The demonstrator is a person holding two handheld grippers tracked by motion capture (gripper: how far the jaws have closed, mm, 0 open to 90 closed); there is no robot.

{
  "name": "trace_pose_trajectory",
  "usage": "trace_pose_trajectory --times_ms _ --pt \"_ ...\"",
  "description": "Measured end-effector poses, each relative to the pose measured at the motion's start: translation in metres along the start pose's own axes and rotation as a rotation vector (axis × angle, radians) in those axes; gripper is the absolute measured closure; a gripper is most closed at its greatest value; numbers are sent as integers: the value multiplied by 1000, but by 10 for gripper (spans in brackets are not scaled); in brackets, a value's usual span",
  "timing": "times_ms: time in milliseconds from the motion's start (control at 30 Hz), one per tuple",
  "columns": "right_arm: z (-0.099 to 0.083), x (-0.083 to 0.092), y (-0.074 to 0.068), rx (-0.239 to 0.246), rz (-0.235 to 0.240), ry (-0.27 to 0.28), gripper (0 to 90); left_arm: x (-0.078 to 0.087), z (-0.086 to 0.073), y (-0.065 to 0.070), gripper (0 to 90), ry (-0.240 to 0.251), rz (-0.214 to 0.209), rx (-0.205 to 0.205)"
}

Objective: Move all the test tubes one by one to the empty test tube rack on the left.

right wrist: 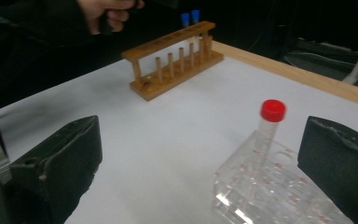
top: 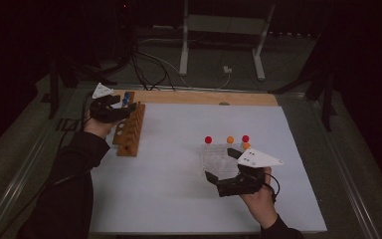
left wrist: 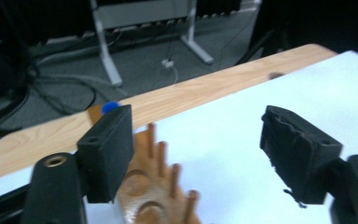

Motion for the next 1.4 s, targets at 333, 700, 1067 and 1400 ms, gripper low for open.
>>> trace_pose_trajectory --times_ms 333,700,1067,1400 --pt "6 14 28 6 -85 24 0 39 -13 68 21 -10 -158 -60" --pt "-9 12 51 -46 -166 -18 0 68 -60 129 18 -38 -300 -141" --pt "-40 11 80 -64 -309 -98 213 78 -102 159 18 -36 -354 -171" --pt "-77 7 106 -118 -381 -242 417 73 -116 164 18 -63 -357 -191"
Point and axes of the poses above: each handheld gripper's, and its own axes: x roughly backward along the jaws, z roughly out of its top, y roughly to its right, the point moved 10 cm from there along -x, roughly forward along the jaws, and after that the axes turned 7 degrees about x, right-handed, at the moved point
